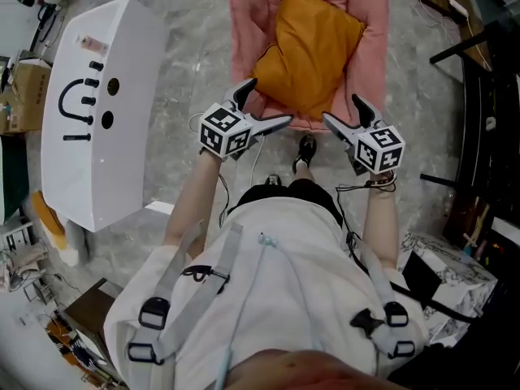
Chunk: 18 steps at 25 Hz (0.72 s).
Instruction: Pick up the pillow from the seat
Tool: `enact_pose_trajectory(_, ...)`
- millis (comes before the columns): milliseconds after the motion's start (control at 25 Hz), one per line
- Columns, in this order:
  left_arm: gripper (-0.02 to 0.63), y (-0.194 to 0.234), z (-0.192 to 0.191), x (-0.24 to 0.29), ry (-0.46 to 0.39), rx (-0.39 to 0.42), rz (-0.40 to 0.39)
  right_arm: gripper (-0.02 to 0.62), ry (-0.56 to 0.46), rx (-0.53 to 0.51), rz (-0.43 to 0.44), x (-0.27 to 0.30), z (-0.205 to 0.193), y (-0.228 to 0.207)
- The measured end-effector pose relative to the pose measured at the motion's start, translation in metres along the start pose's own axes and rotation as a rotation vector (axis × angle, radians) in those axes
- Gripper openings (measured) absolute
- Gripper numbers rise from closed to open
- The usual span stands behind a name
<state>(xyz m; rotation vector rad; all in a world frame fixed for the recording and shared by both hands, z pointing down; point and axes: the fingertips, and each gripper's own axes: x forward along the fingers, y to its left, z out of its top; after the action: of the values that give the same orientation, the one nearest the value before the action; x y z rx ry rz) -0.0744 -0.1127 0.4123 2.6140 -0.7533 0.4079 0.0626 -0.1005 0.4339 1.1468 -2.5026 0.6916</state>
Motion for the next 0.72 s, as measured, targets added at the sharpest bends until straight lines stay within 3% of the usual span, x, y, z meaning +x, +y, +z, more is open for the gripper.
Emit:
enact_pose_trajectory(200, 0.552, 0.018, 0.008, 0.027, -0.008, -0.074, 0.003, 0.416, 0.034, 0.008, 0.006, 0.017, 0.009, -0.037)
enact_pose_trajectory(560, 0.552, 0.039, 0.039, 0.075, -0.052, -0.135, 0.054, 0.416, 0.026, -0.008, 0.038, 0.021, 0.052, -0.102)
enact_pose_trajectory(720, 0.553, 0.045, 0.044, 0.106, -0.035, -0.125, 0.066, 0.416, 0.012, -0.009, 0.050, 0.027, 0.069, -0.132)
